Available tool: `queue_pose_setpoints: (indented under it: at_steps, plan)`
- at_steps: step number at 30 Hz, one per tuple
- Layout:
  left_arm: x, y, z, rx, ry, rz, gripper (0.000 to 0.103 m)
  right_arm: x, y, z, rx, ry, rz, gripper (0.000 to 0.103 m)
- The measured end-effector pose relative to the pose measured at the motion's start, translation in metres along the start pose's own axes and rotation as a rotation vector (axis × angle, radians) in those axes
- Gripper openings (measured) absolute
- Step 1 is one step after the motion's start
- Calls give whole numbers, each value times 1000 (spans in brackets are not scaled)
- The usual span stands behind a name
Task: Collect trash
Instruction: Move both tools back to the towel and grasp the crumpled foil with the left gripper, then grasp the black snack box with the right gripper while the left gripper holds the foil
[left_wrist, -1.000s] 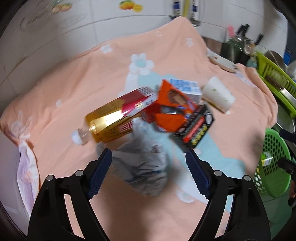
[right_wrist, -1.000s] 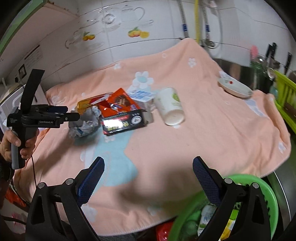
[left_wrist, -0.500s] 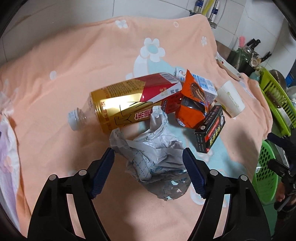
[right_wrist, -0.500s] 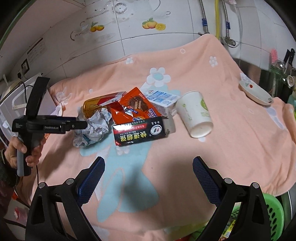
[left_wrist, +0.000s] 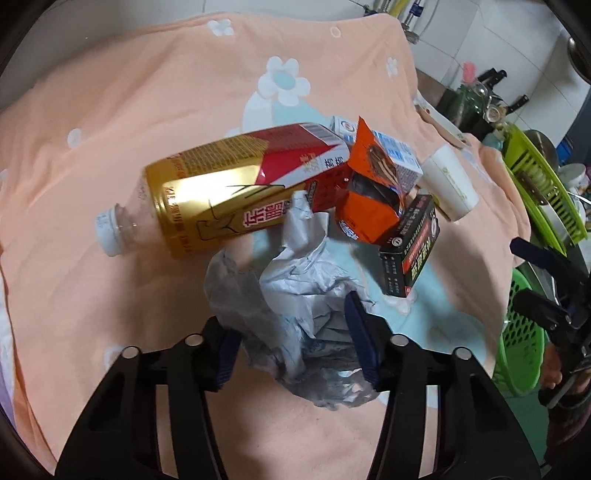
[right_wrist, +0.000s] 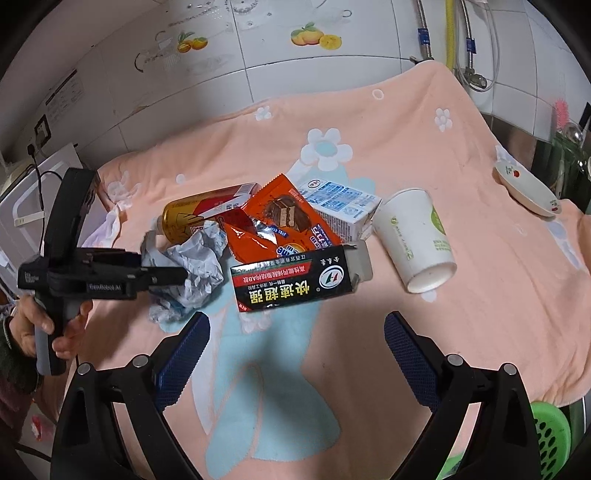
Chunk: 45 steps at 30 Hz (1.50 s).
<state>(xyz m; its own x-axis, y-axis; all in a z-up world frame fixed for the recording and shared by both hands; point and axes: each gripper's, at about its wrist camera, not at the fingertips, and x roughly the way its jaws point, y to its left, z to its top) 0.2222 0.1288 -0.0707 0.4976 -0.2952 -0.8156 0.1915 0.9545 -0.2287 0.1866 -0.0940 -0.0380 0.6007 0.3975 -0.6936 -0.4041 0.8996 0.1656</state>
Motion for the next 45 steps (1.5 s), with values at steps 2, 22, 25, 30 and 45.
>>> queue_pose_setpoints:
  at_steps: [2,22,25,30,45]
  plan:
    - [2,0,-1,-1,7,-9,35,2,0,1,8,1,-3,91]
    - [-37,22,-8,-13,-94,-7,17,44,-4,26,364,58,68,80]
    - [-38,28,-8,-18,-97,-10,17,55,-9,27,442,88,77,79]
    - [-39,33,-11,-27,-101,-17,17,72,-22,27,573,124,96,76]
    - [-34,34,-13,-23,-90,-21,17,95,-51,19,842,112,129,68]
